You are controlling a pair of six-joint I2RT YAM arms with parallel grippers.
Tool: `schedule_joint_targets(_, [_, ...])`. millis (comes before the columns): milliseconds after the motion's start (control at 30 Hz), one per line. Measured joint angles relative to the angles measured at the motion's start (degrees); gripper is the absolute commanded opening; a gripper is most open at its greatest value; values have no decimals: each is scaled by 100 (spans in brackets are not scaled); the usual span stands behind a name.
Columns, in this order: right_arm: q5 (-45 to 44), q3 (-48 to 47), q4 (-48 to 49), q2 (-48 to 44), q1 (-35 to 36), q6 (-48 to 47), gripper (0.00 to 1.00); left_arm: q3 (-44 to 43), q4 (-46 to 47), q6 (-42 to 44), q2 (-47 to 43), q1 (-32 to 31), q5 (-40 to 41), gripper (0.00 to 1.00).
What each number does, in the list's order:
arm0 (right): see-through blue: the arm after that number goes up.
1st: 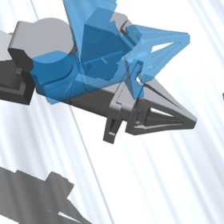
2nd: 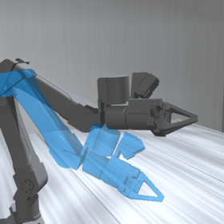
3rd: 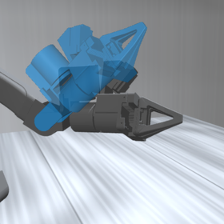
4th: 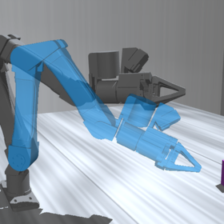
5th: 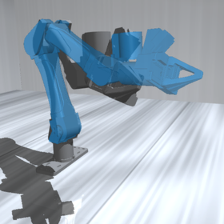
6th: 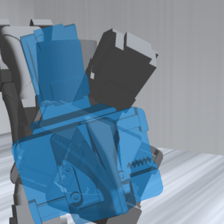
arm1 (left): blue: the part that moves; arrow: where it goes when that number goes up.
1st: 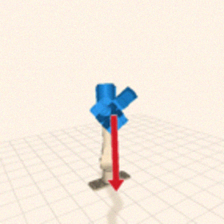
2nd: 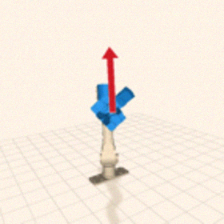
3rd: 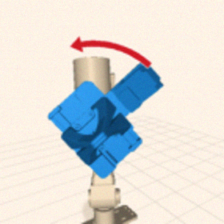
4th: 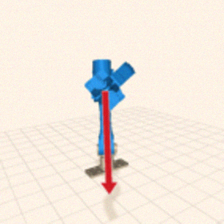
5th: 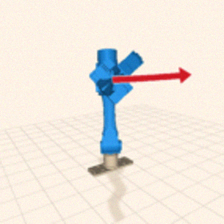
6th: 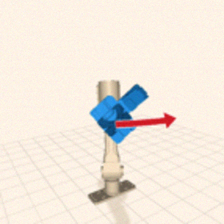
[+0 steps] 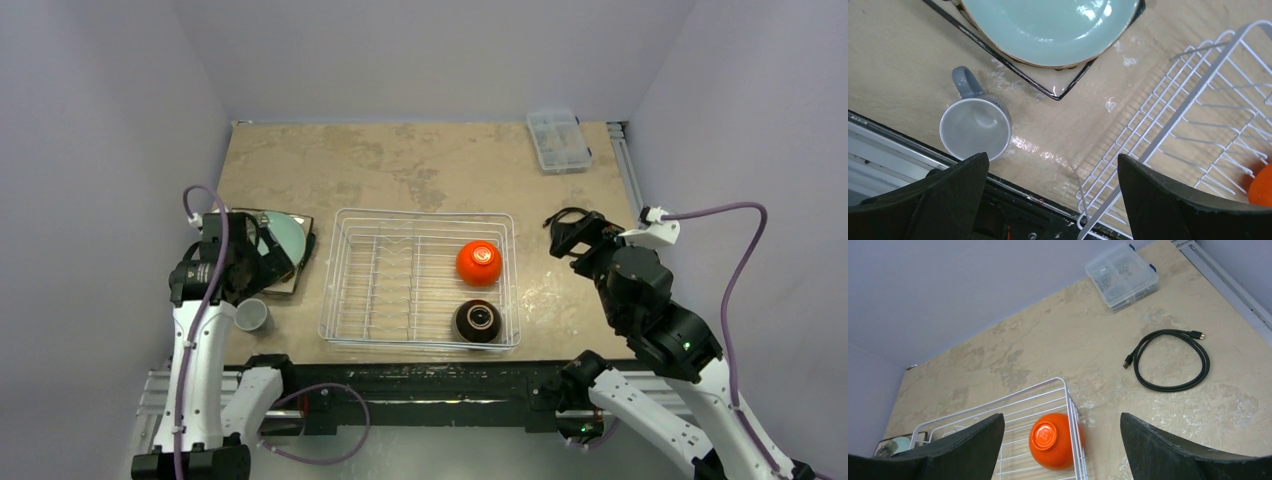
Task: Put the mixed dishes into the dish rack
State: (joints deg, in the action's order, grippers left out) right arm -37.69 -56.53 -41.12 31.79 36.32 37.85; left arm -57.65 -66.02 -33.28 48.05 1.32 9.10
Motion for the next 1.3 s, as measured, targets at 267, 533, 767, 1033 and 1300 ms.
schedule_joint_targets(267, [166, 33, 0, -9, 0, 7, 86, 476, 334, -378, 229, 1198, -170, 88])
schedule_joint_targets(533, [284, 13, 2, 131, 0, -35, 87, 702, 835, -509, 1145, 1792, -619, 84])
schedule_joint_targets(767, [435, -46, 87, 531, 0, -44, 87, 909, 822, -684, 656, 1808, -323, 85])
schedule_joint_targets(1033, [664, -46, 400, 970, 0, -70, 87, 903, 452, -1025, 179, 1812, 85, 84])
schedule_joint_targets(1300, [883, -44, 566, 1191, 0, -101, 87, 1034, 258, -1427, 501, 1816, 9, 73])
